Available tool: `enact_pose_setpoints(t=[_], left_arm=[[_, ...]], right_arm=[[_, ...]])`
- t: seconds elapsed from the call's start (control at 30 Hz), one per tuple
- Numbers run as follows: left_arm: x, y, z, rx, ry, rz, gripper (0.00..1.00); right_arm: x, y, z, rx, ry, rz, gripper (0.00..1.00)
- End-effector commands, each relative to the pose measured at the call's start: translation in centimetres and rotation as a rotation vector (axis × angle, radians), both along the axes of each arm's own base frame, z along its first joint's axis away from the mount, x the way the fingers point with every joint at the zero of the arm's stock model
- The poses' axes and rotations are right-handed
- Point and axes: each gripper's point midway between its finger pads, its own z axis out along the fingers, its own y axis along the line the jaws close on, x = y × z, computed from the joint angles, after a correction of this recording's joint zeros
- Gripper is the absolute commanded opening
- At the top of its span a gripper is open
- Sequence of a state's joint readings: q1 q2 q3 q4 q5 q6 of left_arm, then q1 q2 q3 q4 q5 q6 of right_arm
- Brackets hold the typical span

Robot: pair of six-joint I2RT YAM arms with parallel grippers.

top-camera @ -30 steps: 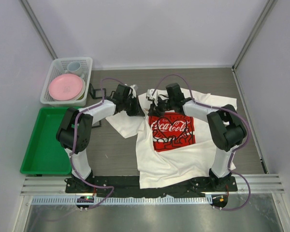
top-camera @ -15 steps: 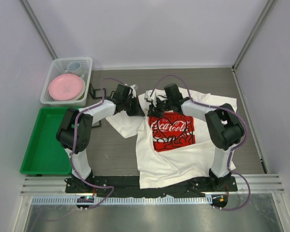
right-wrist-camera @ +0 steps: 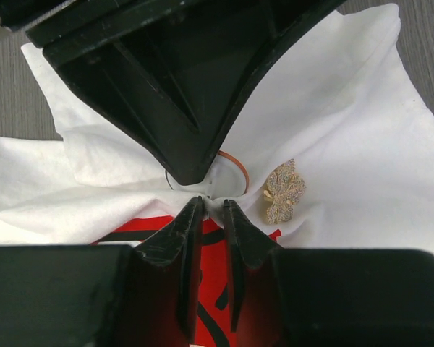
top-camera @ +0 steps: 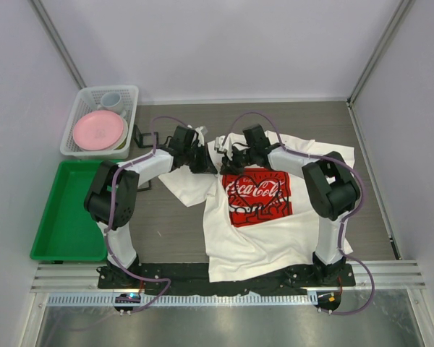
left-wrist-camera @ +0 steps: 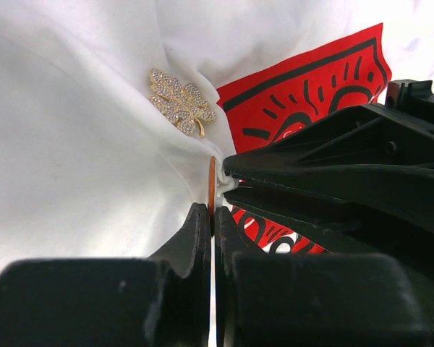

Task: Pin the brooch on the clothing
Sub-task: Cross the brooch over the flattened clothing.

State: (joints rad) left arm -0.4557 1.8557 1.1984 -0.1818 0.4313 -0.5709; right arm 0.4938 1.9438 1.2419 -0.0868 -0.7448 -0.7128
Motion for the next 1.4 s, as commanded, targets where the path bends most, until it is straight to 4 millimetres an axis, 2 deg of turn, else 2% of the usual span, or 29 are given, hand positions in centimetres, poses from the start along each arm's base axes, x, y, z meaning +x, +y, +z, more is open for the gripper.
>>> enact_pose_setpoints(t=[0.0, 0.17, 0.4, 0.53, 0.73, 0.83, 0.9, 1.0, 1.1, 1.37], left_arm=[[0.9, -1.2, 2.8, -0.083, -0.078, -0.037, 0.00], [0.7, -1.9, 3.4, -0.132, -0.075, -0.059, 0.00], [0.4, -2.4, 3.5, -0.175, -0.061, -0.081, 0.00], [0.1, -2.7, 3.6, -0.201, -0.055, -0.093, 0.00], [0.3, -2.4, 3.7, -0.247, -0.038, -0.079, 0.00], [0.5, -1.7, 3.2, -0.237, -0.028, -0.065, 0.00], [0.5, -1.5, 3.0, -0.225, -0.024, -0.062, 0.00], [0.6, -1.4, 2.9, -0.225, -0.024, -0.059, 0.00], [0.7, -1.5, 2.9, -0.229, -0.024, -0.056, 0.00], [0.6, -1.5, 3.4, -0.276, -0.024, -0.071, 0.00]], right_arm=[[0.5, 0.5, 0.3, -0.010, -0.038, 0.037, 0.22], [0.0, 0.8, -0.1, -0.012, -0.042, 0.064, 0.22], [-0.3, 1.5, 0.8, 0.025, -0.045, 0.098, 0.25], [-0.7, 1.7, 1.4, 0.043, -0.053, 0.124, 0.30], [-0.3, 0.7, 1.6, 0.037, -0.052, 0.106, 0.35], [0.7, -0.2, 2.8, 0.052, -0.056, 0.069, 0.42], [1.4, -0.9, 4.3, 0.073, -0.065, 0.041, 0.46], [1.6, -1.6, 6.1, 0.103, -0.063, 0.015, 0.49], [1.4, -2.3, 7.0, 0.122, -0.038, -0.010, 0.50], [0.3, -2.3, 6.5, 0.137, 0.042, -0.016, 0.44]])
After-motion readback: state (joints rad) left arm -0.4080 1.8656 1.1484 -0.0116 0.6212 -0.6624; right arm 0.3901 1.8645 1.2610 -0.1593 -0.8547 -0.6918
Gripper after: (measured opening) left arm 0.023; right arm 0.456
